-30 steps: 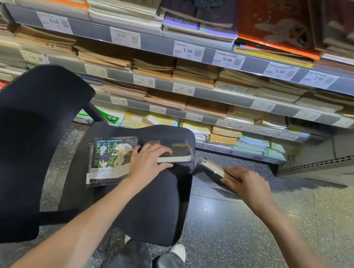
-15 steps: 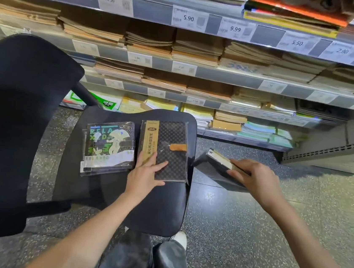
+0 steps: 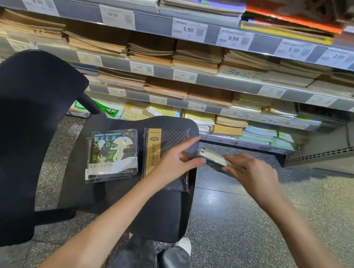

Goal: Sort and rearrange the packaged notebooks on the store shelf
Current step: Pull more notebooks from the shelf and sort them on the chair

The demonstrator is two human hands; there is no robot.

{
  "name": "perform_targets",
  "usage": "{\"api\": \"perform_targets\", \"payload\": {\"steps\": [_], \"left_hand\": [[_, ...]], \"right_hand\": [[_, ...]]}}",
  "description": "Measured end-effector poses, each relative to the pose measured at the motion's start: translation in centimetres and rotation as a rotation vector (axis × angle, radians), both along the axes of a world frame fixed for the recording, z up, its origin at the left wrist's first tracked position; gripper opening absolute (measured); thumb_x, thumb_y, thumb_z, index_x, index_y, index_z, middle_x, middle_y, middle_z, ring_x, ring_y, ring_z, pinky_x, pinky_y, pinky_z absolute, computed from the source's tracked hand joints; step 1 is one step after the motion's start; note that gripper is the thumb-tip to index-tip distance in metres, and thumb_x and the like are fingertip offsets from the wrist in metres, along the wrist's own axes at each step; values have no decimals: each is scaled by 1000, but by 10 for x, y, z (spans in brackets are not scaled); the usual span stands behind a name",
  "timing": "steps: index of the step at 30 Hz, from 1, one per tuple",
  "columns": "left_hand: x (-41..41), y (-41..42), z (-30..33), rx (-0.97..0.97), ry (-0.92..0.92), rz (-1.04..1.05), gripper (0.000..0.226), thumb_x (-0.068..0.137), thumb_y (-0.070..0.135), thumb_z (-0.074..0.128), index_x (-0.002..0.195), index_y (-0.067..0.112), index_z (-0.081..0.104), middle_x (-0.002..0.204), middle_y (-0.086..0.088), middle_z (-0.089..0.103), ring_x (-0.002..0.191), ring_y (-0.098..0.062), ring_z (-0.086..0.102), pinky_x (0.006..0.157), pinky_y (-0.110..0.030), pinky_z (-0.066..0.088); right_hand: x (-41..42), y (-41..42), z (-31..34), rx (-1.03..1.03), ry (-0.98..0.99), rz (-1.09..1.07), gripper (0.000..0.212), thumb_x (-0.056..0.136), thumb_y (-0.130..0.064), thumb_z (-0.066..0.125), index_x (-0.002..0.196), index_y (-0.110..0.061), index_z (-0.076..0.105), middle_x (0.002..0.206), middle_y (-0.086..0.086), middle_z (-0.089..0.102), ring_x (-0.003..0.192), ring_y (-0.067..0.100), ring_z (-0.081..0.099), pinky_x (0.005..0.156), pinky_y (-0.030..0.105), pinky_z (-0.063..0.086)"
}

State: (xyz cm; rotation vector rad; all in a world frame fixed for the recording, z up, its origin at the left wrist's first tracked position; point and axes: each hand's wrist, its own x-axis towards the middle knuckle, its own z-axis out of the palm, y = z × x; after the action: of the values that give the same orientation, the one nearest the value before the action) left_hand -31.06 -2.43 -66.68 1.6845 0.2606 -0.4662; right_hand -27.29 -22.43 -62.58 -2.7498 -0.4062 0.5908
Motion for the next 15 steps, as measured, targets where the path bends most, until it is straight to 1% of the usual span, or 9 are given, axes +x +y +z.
{"api": "perform_targets", "payload": {"steps": [2, 3, 5, 6, 7, 9, 11, 13, 15], "left_hand": [[9, -2, 17, 81, -21, -47, 51, 81, 42, 63, 129, 40, 48, 141, 12, 42, 126, -8, 39, 102, -31, 34], [11, -1, 21, 128, -17, -45, 43, 82, 43, 63, 123, 36, 55, 134, 11, 50, 122, -8, 44, 99, -29, 38], [14, 5, 30, 170, -12, 9, 31, 82, 38, 66, 111, 27, 64, 116, 9, 61, 107, -9, 53, 84, -21, 43], [14, 9, 33, 170, -18, 43, 29, 81, 35, 68, 107, 24, 66, 110, 8, 63, 103, -8, 55, 79, -18, 42], [14, 13, 35, 164, -27, 78, 27, 80, 32, 69, 105, 22, 68, 108, 8, 63, 103, -8, 55, 79, -18, 41], [13, 24, 34, 151, -49, 160, 26, 78, 28, 72, 103, 21, 70, 110, 8, 63, 107, -8, 54, 86, -22, 40], [8, 33, 28, 139, -56, 239, 23, 76, 26, 74, 99, 24, 71, 121, 3, 61, 111, -8, 52, 92, -24, 39], [0, 41, 17, 138, -38, 310, 20, 73, 25, 76, 91, 32, 70, 129, -1, 57, 117, -11, 51, 103, -34, 38], [-10, 51, 3, 117, -6, 382, 20, 72, 22, 77, 83, 38, 70, 131, -1, 56, 122, -13, 50, 108, -44, 35]], "right_hand": [[3, 8, 7, -8, -14, 40, 37, 85, -49, 56, 120, -40, 59, 118, -19, 60, 103, 15, 61, 75, 32, 48], [5, 13, 9, -17, -26, 72, 36, 85, -49, 55, 121, -41, 58, 119, -19, 59, 103, 15, 61, 74, 32, 49], [8, 23, 11, -25, -65, 145, 36, 87, -48, 53, 122, -41, 57, 119, -17, 59, 101, 15, 62, 71, 32, 50], [10, 28, 11, -13, -89, 176, 36, 87, -47, 54, 122, -40, 58, 118, -16, 60, 99, 16, 63, 70, 32, 51], [11, 33, 10, 7, -114, 196, 36, 87, -46, 55, 122, -38, 59, 116, -14, 62, 97, 17, 63, 67, 32, 50], [12, 44, 7, 55, -170, 209, 37, 85, -45, 59, 120, -37, 60, 113, -14, 63, 93, 17, 64, 64, 30, 49], [12, 54, -1, 88, -163, 181, 43, 82, -48, 61, 123, -38, 57, 120, -14, 60, 100, 15, 62, 70, 32, 51], [11, 62, -17, 62, -78, 113, 58, 80, -55, 60, 133, -42, 43, 137, -14, 46, 116, 14, 54, 81, 37, 51], [11, 67, -36, 61, 97, 10, 76, 76, -62, 59, 142, -41, 27, 148, -8, 33, 126, 19, 45, 92, 41, 46]]}}
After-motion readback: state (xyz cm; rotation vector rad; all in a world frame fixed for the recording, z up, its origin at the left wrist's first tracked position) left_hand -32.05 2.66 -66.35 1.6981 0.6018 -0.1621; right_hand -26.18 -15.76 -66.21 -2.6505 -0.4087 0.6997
